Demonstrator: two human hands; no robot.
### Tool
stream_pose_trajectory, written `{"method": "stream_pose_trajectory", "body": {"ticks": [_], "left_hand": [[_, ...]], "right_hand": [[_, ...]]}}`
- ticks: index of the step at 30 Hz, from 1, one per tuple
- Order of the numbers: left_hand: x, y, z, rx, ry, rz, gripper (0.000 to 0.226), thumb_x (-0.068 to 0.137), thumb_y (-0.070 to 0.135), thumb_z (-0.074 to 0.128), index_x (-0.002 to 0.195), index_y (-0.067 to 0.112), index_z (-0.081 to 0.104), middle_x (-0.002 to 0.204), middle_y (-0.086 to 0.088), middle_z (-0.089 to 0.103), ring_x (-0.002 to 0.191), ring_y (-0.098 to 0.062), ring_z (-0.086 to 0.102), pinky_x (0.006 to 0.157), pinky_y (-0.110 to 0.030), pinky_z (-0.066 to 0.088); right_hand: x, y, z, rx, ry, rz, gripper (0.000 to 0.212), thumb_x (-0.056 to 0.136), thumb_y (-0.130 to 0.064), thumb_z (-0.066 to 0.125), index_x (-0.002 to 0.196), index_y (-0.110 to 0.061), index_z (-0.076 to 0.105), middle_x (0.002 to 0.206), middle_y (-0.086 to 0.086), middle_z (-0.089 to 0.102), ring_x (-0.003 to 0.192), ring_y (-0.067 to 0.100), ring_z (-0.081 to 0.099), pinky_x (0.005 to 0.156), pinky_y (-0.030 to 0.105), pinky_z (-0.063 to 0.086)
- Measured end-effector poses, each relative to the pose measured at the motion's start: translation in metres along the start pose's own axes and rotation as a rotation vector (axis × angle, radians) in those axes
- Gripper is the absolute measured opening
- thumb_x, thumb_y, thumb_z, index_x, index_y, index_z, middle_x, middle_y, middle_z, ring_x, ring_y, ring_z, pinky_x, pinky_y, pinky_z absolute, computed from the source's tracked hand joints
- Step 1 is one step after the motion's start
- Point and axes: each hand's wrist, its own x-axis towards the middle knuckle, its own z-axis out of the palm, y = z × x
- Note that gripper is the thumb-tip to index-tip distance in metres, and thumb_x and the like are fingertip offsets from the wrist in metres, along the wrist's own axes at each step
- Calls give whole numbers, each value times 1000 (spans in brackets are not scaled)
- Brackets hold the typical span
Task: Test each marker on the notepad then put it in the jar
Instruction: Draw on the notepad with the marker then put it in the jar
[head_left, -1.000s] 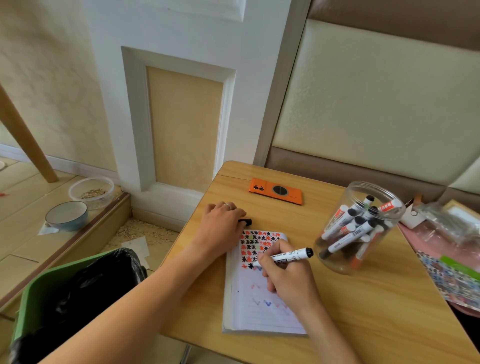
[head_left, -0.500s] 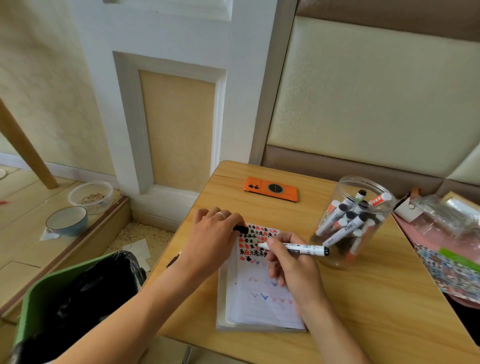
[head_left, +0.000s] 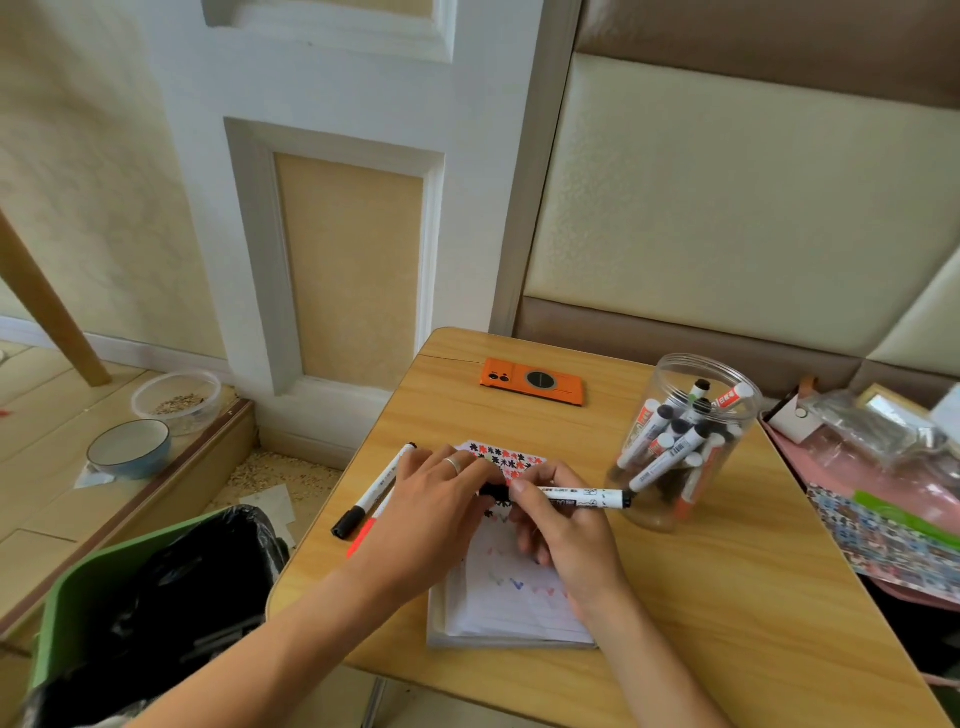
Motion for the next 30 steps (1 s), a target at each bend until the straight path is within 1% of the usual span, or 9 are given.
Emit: {"method": "stream_pose_trajectory", "body": {"ticks": [5,8,10,12,15,18,22,26,30], "left_hand": [[-1,1,-4,-45,-54,29,19,99,46,44,104,32,56,97,18,56,92,-7,45,84,-33,40],[-1,-2,-8,-59,-50,20,21,97,48,43,99,32,56,94,18,56,87,-6,44,81,-33,42],[0,-6,-11,-69,-63,10,20,96,47,45,100,31,56,95,16,57,87,-7,44,79,-34,44],[0,-8,-14,-95,-81,16,17,97,43,49,102,29,57,97,14,57,89,-8,45,77,-33,45],[-4,0,-15,-190,-76,45,11,101,35,51,102,24,53,99,12,51,89,-9,44,76,-27,41],[-6,12,-12,-349,-42,15,10,103,32,52,105,22,52,99,11,50,88,-9,48,75,-24,39],[-3,14,-5,-471,-68,-22,34,93,39,73,124,28,65,114,15,66,104,0,61,85,-13,46],[-1,11,4,-481,-33,-128,28,88,32,78,115,29,73,103,21,71,98,6,62,80,-5,41],[0,9,10,-546,-18,-142,15,89,31,77,104,28,73,90,20,70,86,-1,65,70,-15,45]], "right_hand": [[0,0,-1,-2,-79,35,21,97,-26,71,93,-7,64,69,10,62,49,16,52,41,23,32],[2,-2,-3,86,6,83,37,93,-44,72,99,-9,66,69,12,61,53,21,55,41,26,35],[6,-2,-9,221,117,131,34,96,-39,68,101,-6,64,74,9,62,55,20,55,41,25,35],[10,-1,-15,314,184,141,20,97,-24,67,99,-4,62,85,8,65,54,18,55,40,22,35],[11,2,-16,295,170,150,6,98,-10,65,92,-9,63,89,10,64,53,17,53,40,21,35],[9,3,-10,252,126,133,12,99,-12,62,87,-11,62,82,10,62,51,19,53,40,24,34],[8,3,-6,188,117,107,17,100,-16,60,85,-10,62,67,16,55,46,22,49,40,25,35],[5,4,-4,119,119,98,20,101,-19,60,82,-11,62,57,18,54,40,22,45,36,20,28],[4,4,-3,96,143,86,18,102,-20,60,87,-11,61,55,13,55,37,19,45,34,19,27]]}}
